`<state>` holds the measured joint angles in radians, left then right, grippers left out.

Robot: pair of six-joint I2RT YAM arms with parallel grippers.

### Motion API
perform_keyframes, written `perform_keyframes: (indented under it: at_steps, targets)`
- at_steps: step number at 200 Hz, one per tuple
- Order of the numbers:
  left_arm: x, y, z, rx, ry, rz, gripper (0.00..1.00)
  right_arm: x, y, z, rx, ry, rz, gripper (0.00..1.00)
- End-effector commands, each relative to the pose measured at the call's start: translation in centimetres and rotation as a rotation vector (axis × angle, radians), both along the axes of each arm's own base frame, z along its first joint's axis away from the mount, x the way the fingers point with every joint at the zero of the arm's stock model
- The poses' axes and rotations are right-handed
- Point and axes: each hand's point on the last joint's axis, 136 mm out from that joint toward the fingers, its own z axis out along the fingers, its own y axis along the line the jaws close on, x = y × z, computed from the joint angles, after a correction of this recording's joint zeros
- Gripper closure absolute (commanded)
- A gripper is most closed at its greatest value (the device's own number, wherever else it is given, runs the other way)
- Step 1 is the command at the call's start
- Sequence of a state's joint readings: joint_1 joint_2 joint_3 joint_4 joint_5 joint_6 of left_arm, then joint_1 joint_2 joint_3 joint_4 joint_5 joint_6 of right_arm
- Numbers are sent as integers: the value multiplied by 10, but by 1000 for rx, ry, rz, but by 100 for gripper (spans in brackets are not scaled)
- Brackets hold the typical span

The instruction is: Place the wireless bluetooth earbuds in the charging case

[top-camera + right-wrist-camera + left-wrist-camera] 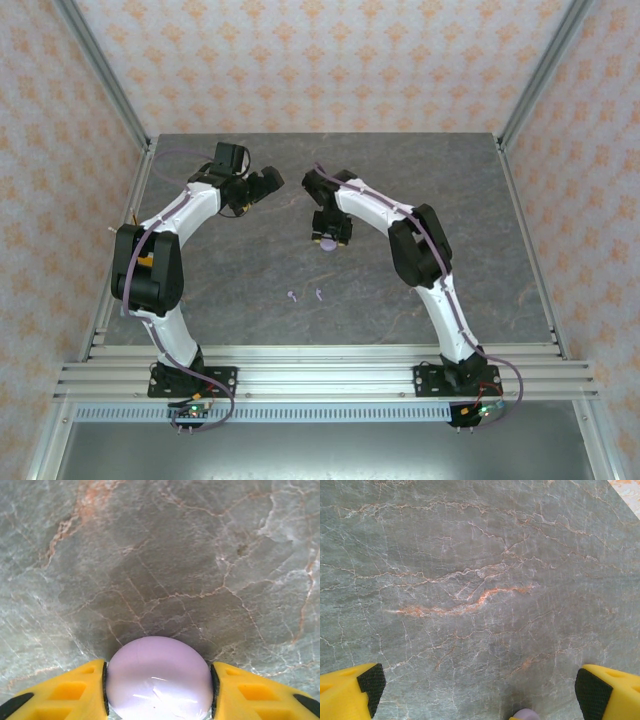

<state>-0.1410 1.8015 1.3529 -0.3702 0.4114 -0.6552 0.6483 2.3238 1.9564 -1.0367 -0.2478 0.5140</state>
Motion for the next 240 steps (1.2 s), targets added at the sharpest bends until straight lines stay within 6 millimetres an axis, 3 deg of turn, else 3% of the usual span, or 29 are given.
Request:
perform_keyframes:
  at_steps: [1, 21, 45, 81, 99, 132, 159, 240]
  targets:
    - [5, 4, 15, -8, -50, 6, 0, -8, -11, -2, -75, 29, 221, 52]
    - [6, 4, 16, -12, -54, 7, 0, -9, -17, 1, -116, 30, 294, 46]
    - [6, 4, 17, -12, -57, 7, 0, -7, -17, 11, -108, 16, 254, 36]
    - [6, 3, 17, -16, -59, 8, 0, 2, -1, 41, -4, -40, 11, 27]
    - [7, 3, 16, -18, -58, 10, 0, 5, -8, 48, -19, -59, -159, 27]
    - [7, 3, 17, -18, -59, 11, 0, 3, -14, 47, 27, -71, -472, 27]
    - [8, 3, 16, -21, -56, 9, 0, 6, -8, 48, 116, -56, -647, 26]
    - [10, 1, 17, -26, -61, 3, 0, 11, -3, 25, 105, 19, -719, 21]
